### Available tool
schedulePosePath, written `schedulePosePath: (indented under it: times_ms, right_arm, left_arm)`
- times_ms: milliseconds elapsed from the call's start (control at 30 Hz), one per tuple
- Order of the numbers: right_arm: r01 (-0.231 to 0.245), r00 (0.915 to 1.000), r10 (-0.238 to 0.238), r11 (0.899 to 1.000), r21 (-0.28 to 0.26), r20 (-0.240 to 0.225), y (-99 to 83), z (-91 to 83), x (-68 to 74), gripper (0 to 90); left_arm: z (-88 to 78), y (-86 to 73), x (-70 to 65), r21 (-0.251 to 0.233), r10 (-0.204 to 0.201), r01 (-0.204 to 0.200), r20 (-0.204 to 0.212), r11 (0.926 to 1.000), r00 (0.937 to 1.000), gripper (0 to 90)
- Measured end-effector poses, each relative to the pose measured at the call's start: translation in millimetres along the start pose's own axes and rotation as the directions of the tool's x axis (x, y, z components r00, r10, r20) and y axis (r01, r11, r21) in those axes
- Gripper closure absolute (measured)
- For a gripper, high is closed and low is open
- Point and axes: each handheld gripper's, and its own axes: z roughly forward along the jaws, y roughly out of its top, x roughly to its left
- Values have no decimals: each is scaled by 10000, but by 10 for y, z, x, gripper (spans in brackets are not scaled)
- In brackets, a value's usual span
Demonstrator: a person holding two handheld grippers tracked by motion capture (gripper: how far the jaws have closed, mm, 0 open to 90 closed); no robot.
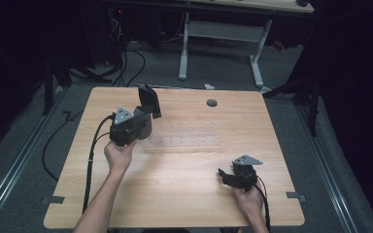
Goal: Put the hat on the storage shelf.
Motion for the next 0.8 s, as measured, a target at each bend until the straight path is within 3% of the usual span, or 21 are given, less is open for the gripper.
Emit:
schedulePosePath:
  times_ms: [367,533,800]
  right_arm:
    - [9,10000,-9,10000,-6,-4,0,0,2,327]
    - [8,10000,-8,10000,-8,-10,0,0,1,327]
    - [5,10000,-5,10000,-6,-15,0,0,1,326]
  left_arm:
    - [15,-21,-28,-45,32,-32,31,10000,10000,857]
    - [39,-10,-28,11,-239,239,-123,9997,9996,856]
    - [83,-85,6,37,-74,74,-182,10000,9998,854]
